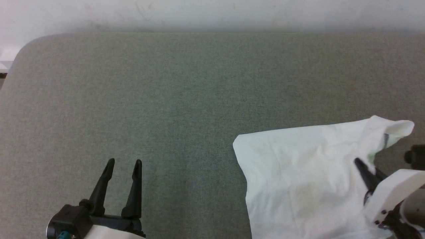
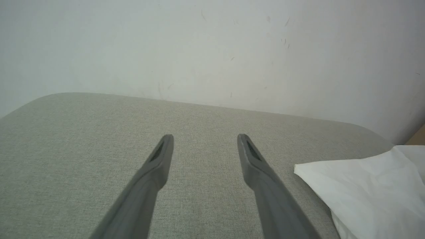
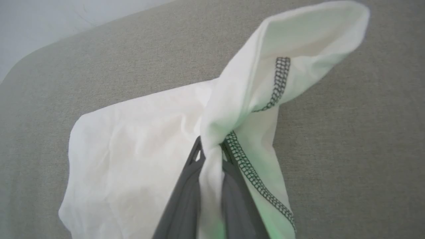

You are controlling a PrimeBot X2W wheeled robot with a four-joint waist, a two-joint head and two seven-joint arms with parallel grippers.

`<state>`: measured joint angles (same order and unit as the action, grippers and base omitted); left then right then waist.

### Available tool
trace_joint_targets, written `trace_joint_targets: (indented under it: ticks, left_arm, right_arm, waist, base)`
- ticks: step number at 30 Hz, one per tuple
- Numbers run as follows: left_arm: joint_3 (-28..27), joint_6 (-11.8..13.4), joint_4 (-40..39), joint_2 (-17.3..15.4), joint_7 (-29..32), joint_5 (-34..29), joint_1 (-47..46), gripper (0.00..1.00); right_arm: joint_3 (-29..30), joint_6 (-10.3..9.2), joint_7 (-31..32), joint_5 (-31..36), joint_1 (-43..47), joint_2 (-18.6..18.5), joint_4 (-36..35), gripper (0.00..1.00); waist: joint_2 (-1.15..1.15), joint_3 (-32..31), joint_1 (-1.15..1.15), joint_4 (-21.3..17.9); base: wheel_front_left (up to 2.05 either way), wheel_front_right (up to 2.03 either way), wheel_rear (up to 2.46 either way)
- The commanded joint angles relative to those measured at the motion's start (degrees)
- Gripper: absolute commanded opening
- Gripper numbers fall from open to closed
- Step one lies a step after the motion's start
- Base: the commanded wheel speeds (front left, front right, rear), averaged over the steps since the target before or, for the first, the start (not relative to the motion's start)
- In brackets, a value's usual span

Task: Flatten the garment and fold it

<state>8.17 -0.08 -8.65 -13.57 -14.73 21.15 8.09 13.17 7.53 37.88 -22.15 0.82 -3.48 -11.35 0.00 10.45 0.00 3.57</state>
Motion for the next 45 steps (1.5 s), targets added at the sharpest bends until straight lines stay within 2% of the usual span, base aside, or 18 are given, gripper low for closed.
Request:
trace_joint_targets:
  ticks: [1, 6, 10, 16, 22, 23, 24, 25, 29, 33, 38, 45]
  left_arm:
    - [-0.1, -0.6, 0.2, 0.4, -0.3, 0.0, -0.4, 1.0]
    - [-0.3, -1.0, 0.6, 1.1, -0.3, 0.0, -0.6, 1.0]
    - [-0.4, -1.5, 1.0, 1.5, -0.3, -0.1, -0.7, 1.0]
    - [-0.4, -2.3, 1.5, 2.0, -0.3, -0.3, -1.5, 1.0]
    - [-0.1, -2.9, 2.4, 2.6, -0.3, -0.4, -2.6, 1.0]
    - [0.0, -3.0, 2.6, 2.7, -0.3, -0.4, -2.7, 1.0]
    - [0.0, -3.1, 2.8, 2.8, -0.3, -0.4, -2.8, 1.0]
    - [0.1, -3.2, 3.0, 2.9, -0.3, -0.5, -2.8, 1.0]
    - [0.2, -3.4, 3.7, 3.2, -0.3, -0.6, -3.0, 1.0]
    - [0.1, -3.3, 4.2, 3.2, -0.3, -0.6, -2.4, 1.0]
    - [0.5, -3.2, 4.2, 3.1, -0.2, -0.6, -1.5, 1.0]
    - [0.6, -2.8, 3.6, 2.9, -0.2, -0.5, -0.8, 1.0]
  right_arm:
    - [-1.2, -0.04, 0.5, -0.5, 0.8, 0.2, -1.4, 0.0]
    - [-8.3, -0.04, 3.1, -1.7, 2.6, 0.5, -5.7, 0.0]
    - [-14.8, -0.04, 3.5, -2.9, 2.4, 0.6, -6.2, 0.0]
    - [-22.7, -0.04, 2.3, -3.1, 0.3, 0.6, -2.7, 0.0]
    - [-26.6, -0.04, -0.6, -1.6, -2.6, 0.6, 4.6, 0.0]
    - [-26.9, -0.04, -1.0, -0.8, -3.1, 0.6, 6.1, 0.08]
    - [-27.0, -0.04, -1.3, 0.1, -3.6, 0.6, 7.7, 0.45]
    - [-26.9, -0.04, -1.9, 0.7, -4.0, 0.6, 9.2, 0.98]
    - [-27.3, -0.04, -2.3, 2.3, -5.5, 0.6, 14.3, 1.0]
    - [-28.9, -0.04, -2.3, 0.0, -6.0, 0.6, 15.5, 1.0]
    - [-26.2, -0.04, -1.9, -2.6, -5.2, 0.6, 9.3, 1.0]
    - [-13.3, -0.04, -0.6, 3.4, 0.0, 0.6, -3.2, 1.0]
  waist:
    - [0.0, 0.0, 0.0, 0.1]
    - [0.0, -0.1, 0.0, 0.9]
    - [0.0, 0.1, 0.0, 1.5]
    - [0.0, 0.9, 0.0, 2.9]
    - [0.0, 1.9, 0.0, 4.6]
    - [0.0, 1.9, 0.0, 4.8]
    - [0.0, 1.9, 0.0, 5.0]
    - [0.0, 1.9, 0.0, 5.1]
    - [0.0, 1.3, 0.0, 5.5]
    - [0.0, 0.0, 0.0, 5.0]
    - [0.0, -1.0, 0.0, 4.0]
    - [0.0, -0.7, 0.0, 2.9]
  base:
    - [0.0, 0.0, 0.0]
    - [0.0, 0.0, 0.0]
    - [0.0, 0.0, 0.0]
    - [0.0, 0.0, 0.0]
    - [0.0, 0.0, 0.0]
    - [0.0, 0.0, 0.0]
    - [0.0, 0.0, 0.0]
    - [0.0, 0.0, 0.0]
    - [0.0, 0.0, 0.0]
    - [0.0, 0.0, 0.0]
    - [0.0, 0.0, 0.0]
    - [0.0, 0.0, 0.0]
